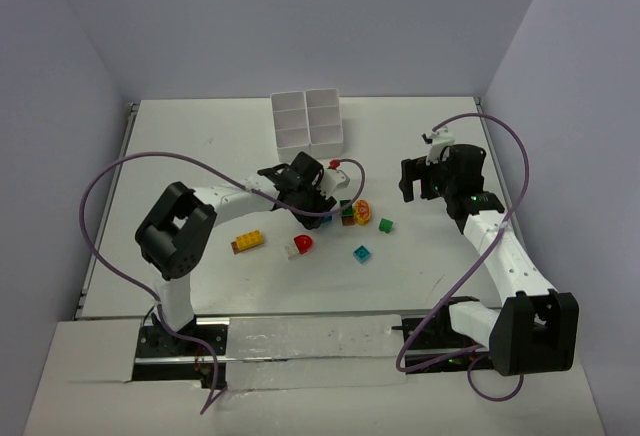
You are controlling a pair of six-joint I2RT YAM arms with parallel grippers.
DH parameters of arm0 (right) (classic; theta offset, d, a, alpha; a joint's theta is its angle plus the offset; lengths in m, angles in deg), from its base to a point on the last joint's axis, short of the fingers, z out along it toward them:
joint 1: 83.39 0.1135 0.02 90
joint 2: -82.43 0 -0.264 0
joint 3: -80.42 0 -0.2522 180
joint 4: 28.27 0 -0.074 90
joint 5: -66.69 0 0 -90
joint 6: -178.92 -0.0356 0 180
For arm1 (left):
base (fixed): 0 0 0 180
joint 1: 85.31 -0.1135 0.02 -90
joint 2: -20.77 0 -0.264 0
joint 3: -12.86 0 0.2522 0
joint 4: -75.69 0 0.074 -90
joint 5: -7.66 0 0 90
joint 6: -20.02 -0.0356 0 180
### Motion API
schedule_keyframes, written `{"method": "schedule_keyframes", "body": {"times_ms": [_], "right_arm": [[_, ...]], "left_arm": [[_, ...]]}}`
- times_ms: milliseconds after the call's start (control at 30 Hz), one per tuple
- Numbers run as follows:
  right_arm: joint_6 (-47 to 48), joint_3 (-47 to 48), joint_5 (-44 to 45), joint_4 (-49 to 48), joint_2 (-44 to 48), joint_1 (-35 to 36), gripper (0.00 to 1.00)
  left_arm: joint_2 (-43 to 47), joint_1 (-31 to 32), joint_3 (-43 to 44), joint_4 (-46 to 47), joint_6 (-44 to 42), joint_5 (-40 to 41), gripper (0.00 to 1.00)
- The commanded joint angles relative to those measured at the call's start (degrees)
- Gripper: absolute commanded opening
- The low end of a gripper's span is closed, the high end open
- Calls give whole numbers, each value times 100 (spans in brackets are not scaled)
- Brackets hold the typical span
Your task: Sort the legos into containers by color
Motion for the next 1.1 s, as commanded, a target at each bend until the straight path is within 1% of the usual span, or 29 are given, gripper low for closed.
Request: {"method": "schedule_keyframes", "body": {"times_ms": [0,200,300,400,500,533,600,667,700,767,833,967,1067], "right_arm": [[57,266,11,-71,-22,-31,100],[67,273,14,-62,-30,-31,100],[67,277,20,-54,-26,-31,100],[67,273,6,-45,-17,-31,100],[41,281,-25,-36,-4,-31,100],[23,282,-59,-36,5,-31,100],[-20,299,-103,-27,13,-31,100],[-119,345,-240,28,-1,-25,100],[-143,369,-301,51,-4,-22,100],[-239,468,-507,179,-47,-31,100],[-335,619,-832,394,-125,-31,100],[-482,1094,-2009,1027,-294,-31,100],[-682,1400,-2673,1312,-460,-31,100]], "left_arm": [[-39,33,168,226,-74,-164,53],[-178,33,258,214,-73,-204,49],[-259,33,268,208,-116,-171,43],[-250,33,237,248,-128,-149,35],[-183,33,219,261,-146,-131,30],[-148,33,193,270,-164,-113,24],[-79,33,159,270,-216,-96,18],[140,48,77,302,-393,-44,3],[168,57,27,305,-418,-1,0],[434,106,-159,363,-589,73,0],[851,210,-393,406,-935,115,0],[2174,521,-1182,700,-1898,58,0],[2873,737,-1557,699,-2454,-187,0]]}}
